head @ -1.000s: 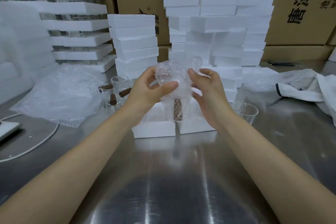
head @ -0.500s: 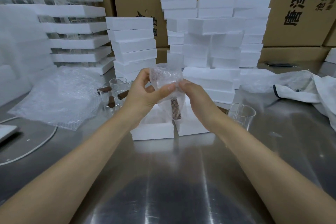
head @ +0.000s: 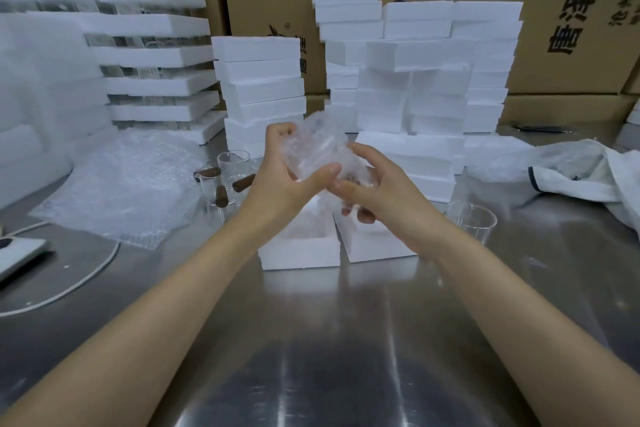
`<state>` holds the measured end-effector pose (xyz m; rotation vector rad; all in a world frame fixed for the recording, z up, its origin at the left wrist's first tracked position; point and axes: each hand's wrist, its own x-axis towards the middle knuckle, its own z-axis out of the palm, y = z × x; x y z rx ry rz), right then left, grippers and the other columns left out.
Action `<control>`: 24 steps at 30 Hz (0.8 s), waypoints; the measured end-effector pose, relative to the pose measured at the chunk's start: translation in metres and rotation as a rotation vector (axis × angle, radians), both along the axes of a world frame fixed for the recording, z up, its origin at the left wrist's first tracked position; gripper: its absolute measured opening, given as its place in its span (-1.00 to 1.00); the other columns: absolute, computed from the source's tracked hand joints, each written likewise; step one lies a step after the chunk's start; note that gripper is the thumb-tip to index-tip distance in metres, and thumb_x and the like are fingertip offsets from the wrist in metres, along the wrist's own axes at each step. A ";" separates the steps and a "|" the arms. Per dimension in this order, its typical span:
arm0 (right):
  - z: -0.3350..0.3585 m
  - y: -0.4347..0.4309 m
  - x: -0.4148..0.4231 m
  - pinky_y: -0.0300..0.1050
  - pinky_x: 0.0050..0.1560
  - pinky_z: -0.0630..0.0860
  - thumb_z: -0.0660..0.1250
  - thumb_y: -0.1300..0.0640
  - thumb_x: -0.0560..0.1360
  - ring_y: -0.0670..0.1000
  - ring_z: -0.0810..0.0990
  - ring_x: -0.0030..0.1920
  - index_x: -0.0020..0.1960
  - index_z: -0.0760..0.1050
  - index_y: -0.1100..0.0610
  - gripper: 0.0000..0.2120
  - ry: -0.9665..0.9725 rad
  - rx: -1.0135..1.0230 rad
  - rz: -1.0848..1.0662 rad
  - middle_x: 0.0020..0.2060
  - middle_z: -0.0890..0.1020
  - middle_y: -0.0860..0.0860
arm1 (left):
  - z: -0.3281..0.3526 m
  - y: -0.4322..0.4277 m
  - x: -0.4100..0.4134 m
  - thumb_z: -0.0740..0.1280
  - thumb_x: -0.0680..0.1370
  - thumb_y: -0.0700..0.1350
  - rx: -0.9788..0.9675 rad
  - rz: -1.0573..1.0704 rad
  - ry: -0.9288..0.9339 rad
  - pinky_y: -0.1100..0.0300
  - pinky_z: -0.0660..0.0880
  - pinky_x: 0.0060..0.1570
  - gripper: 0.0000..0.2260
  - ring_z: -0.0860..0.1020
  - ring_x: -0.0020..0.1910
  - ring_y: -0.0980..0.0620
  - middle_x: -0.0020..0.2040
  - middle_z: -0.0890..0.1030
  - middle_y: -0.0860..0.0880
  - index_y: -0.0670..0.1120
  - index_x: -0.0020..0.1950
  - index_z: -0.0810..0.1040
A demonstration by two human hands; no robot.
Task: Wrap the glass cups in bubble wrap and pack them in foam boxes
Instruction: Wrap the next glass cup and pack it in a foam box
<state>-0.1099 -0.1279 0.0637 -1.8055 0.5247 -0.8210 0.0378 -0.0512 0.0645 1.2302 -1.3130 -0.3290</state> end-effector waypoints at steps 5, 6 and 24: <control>-0.007 0.002 0.002 -0.43 -0.36 0.44 0.54 0.00 0.35 -0.29 0.60 -0.28 0.28 0.32 -0.19 -0.40 0.087 -0.120 0.007 -0.01 0.59 -0.16 | -0.007 0.002 -0.004 0.31 0.43 0.22 -0.039 0.112 -0.258 0.61 0.28 -0.01 -0.53 0.43 0.13 0.37 0.15 0.47 0.27 0.13 0.29 0.38; -0.008 0.003 0.003 -0.44 -0.31 0.45 0.54 0.00 0.34 -0.33 0.59 -0.22 0.29 0.31 -0.19 -0.38 0.095 -0.164 -0.002 0.00 0.57 -0.20 | -0.009 0.001 -0.003 0.29 0.45 0.23 -0.038 0.125 -0.311 0.57 0.29 0.02 -0.56 0.45 0.14 0.30 0.16 0.50 0.21 0.11 0.28 0.41; -0.020 0.005 0.011 -0.51 -0.01 0.40 0.56 0.27 0.32 -0.40 0.44 -0.02 0.30 0.35 -0.14 -0.31 -0.042 -0.630 -0.222 0.05 0.40 -0.36 | -0.001 -0.003 0.019 0.23 0.57 -0.31 0.026 0.003 -0.125 0.34 0.50 -0.08 -0.65 0.61 -0.06 0.21 -0.11 0.67 0.18 0.14 0.00 0.62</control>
